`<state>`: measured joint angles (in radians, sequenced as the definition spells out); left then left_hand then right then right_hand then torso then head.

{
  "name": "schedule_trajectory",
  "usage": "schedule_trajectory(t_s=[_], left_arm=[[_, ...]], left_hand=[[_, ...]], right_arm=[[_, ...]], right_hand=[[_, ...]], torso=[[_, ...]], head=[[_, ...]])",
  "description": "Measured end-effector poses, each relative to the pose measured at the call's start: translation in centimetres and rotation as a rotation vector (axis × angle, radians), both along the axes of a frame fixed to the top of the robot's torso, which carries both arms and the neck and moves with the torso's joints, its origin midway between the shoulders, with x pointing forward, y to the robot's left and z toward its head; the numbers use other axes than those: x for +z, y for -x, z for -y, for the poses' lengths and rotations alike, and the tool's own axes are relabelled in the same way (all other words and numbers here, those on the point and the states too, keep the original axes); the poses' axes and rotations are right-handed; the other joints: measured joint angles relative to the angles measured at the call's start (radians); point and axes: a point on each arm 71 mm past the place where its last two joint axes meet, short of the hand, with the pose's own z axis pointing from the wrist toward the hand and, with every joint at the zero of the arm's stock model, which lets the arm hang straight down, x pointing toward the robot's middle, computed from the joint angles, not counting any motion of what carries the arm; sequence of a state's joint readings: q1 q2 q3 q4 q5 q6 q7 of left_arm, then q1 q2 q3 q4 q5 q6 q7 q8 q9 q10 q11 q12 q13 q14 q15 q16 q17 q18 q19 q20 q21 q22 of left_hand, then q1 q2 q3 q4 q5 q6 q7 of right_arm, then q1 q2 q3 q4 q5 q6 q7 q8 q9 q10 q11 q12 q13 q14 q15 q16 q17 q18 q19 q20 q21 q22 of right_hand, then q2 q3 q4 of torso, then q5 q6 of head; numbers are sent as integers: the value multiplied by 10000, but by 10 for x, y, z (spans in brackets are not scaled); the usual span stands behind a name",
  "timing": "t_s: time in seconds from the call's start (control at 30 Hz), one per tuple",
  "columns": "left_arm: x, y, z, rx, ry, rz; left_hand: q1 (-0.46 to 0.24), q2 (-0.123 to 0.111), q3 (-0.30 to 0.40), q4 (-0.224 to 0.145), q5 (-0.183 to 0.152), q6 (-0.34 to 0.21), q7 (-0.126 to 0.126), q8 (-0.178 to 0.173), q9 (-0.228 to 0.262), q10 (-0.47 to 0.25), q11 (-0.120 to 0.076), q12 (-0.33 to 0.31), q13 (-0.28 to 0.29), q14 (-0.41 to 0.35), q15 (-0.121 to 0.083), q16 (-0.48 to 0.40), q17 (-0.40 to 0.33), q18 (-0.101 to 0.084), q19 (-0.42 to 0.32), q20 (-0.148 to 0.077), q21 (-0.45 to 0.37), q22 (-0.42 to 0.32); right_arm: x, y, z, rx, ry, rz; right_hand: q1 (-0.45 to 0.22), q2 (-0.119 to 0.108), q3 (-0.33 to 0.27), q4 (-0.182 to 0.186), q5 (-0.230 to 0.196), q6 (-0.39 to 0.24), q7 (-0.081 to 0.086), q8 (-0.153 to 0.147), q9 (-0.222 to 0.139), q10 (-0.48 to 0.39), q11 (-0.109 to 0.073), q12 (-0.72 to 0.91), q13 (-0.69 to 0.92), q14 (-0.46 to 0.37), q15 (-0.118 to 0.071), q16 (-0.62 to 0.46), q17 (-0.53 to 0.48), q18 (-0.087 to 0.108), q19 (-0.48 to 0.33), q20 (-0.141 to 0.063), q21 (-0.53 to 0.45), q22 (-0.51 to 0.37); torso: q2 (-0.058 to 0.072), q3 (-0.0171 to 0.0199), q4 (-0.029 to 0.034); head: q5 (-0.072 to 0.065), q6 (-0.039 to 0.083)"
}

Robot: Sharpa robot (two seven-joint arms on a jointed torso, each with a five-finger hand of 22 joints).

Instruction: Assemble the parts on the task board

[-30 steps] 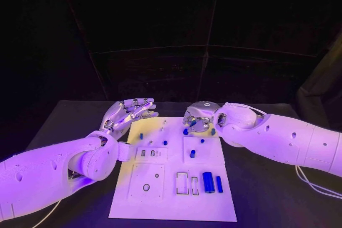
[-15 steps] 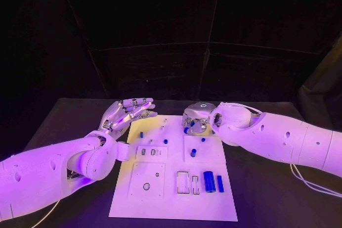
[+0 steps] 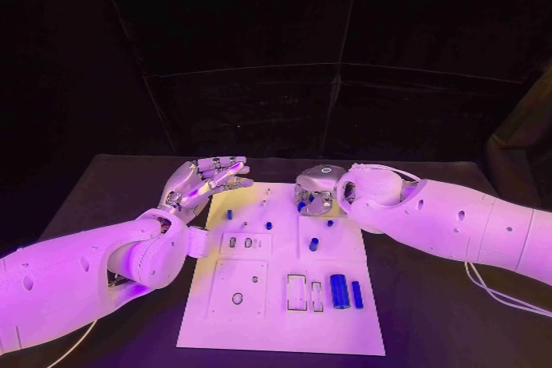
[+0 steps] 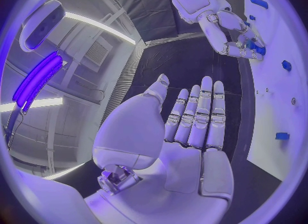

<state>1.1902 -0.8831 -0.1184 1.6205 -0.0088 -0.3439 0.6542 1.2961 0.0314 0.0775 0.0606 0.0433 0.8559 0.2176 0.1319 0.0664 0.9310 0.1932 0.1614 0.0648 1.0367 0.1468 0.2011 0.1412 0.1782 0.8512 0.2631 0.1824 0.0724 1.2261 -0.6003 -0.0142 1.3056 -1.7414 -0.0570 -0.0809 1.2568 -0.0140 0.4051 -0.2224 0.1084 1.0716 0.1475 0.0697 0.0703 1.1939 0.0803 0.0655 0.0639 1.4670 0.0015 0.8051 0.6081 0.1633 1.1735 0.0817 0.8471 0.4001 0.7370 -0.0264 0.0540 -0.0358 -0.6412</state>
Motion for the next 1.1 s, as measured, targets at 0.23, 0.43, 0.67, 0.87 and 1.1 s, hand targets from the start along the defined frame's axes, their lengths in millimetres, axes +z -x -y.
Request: schedule_trajectory(t_s=[0.23, 0.43, 0.67, 0.87, 1.1], left_arm=[[0, -1, -1, 40, -23, -13], [0, -1, -2, 57, -33, -23], [0, -1, -3, 61, -37, -31], [0, -1, -2, 48, -38, -43], [-1, -2, -1, 22, -38, -58]], left_hand=[[0, 0, 0, 0, 0, 0, 0, 0, 0, 0, 0, 0, 0, 0, 0, -42, 0, 0, 0, 0, 0, -7], [0, 0, 0, 0, 0, 0, 0, 0, 1, -36, 35, -37, 1, 0, 0, -42, 1, -1, 0, 0, 0, -9], [1, -1, 0, 0, 0, 0, 0, 0, 1, -36, 35, -37, 2, 0, 0, -42, 1, -1, 0, 0, 0, -8], [35, 33, 0, 0, 0, 0, 0, -42, 1, -35, 35, -37, 1, 0, 0, -41, 1, -2, 0, 0, 0, -19], [7, 60, 0, 0, 0, -1, -1, -42, -8, -35, 35, -37, 2, 0, 0, -41, 1, -2, 35, 36, -43, -19]], right_arm=[[1, -1, 0, -7, -53, 124], [6, 4, -1, 137, -582, 642], [17, 7, -7, 223, -1548, 1523], [19, -1, -19, 37, -2067, 2045], [19, -10, -35, -48, -2276, 2243]], right_hand=[[81, 81, 613, 42, -385, 106, 34, 38, 4, 127, 16, -20, -7, 0, 0, 698, 609, 1, -124, -18, 417, 260], [80, 79, 855, 103, -410, 223, 45, 36, 1, 248, -35, -58, -4, -24, -22, 1173, 1045, 0, -194, -18, 659, 414], [132, 25, 943, 129, -412, 243, 61, 26, 12, 284, 1, -60, 7, -39, -37, 1296, 1177, 0, -193, -18, 771, 487], [127, -59, 1092, 143, -438, 243, 61, 26, 12, 283, 1, -81, 7, -38, -37, 1432, 1244, -1, -267, -17, 845, 552], [104, -84, 1171, 171, -399, 242, 62, 26, 5, 258, 26, -89, 6, -39, -36, 1525, 1323, -1, -303, 19, 959, 606]], torso=[[26, 1, 3], [41, 1, 3], [54, -13, 7], [85, -14, 29], [112, -12, 57]], head=[[12, -10], [12, 27], [6, 134], [4, 178], [12, 218]])
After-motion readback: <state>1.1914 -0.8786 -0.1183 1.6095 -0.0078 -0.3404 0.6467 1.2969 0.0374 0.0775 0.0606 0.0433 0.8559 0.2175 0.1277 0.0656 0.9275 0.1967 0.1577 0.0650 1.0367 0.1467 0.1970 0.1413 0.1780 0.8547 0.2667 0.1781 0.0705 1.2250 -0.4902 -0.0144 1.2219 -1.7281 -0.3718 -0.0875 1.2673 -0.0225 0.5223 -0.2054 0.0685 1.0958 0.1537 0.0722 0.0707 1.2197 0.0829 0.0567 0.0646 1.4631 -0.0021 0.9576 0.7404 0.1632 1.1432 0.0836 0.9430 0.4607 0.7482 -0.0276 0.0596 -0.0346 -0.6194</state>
